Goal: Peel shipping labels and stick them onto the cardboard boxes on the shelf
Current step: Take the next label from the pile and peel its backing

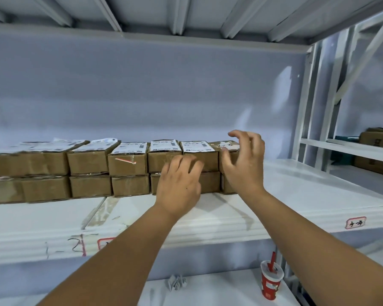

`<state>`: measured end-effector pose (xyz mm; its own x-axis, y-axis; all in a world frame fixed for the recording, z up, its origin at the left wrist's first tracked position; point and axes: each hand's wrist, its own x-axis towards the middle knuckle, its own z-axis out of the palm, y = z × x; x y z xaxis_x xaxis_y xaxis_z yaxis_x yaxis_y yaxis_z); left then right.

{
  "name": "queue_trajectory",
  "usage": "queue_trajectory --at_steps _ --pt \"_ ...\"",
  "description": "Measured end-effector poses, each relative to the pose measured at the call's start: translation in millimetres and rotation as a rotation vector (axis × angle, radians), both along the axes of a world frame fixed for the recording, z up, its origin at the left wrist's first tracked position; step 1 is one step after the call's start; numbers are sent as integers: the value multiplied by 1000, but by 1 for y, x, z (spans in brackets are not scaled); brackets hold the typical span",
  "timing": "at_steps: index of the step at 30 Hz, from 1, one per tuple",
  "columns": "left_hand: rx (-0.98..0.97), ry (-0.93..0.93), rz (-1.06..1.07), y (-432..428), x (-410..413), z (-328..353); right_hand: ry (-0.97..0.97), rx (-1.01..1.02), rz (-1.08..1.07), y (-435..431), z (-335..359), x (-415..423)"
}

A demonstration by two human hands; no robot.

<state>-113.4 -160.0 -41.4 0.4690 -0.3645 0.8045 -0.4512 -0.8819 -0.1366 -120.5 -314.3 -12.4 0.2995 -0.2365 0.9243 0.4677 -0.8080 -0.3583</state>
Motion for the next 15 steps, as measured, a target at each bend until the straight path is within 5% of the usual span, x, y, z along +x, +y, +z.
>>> queue_trajectory --at_steps 8,15 --pt "-2 -43 128 72 -33 22 305 -365 260 104 3 -18" --pt "34 280 504 181 -63 30 552 -552 290 210 9 -30"
